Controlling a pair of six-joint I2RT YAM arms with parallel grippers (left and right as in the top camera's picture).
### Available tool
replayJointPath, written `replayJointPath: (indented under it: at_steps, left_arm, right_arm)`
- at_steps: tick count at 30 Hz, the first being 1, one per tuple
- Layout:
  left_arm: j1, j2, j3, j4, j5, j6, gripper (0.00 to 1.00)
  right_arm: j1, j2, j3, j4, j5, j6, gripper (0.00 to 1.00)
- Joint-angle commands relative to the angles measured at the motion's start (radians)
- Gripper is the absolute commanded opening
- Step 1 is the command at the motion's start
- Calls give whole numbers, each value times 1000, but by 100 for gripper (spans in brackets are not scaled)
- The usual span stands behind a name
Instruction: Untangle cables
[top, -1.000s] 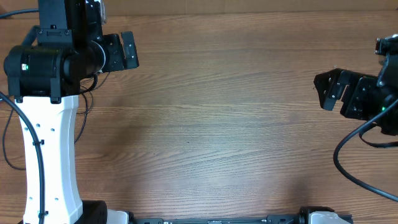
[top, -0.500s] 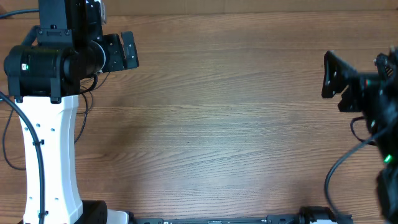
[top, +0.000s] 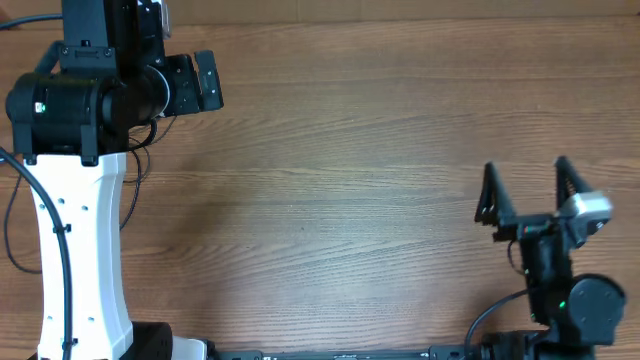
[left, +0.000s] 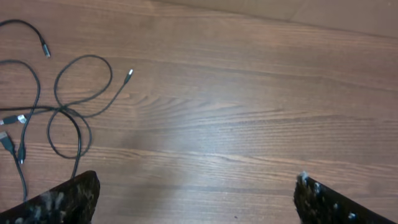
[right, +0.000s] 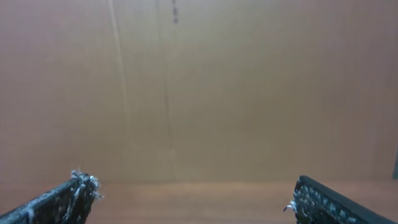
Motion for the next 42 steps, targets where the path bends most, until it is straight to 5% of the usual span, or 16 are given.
replayJointPath:
  at_steps: [1,10,20,42]
  left_arm:
    - [-4,-1,5,4,-7,11,100]
    - [-4,-1,5,4,-7,11,100]
    - [-4,-1,5,4,-7,11,100]
    - [-5,-1,5,4,-7,11,100]
  right_arm:
    - [16,-106,-141,59,-9,3,100]
    - [30,-256,-365,215,26,3,100]
    - [30,-290,-370,-134,-18,5,100]
    - [30,-290,-370,-128,-22,37,100]
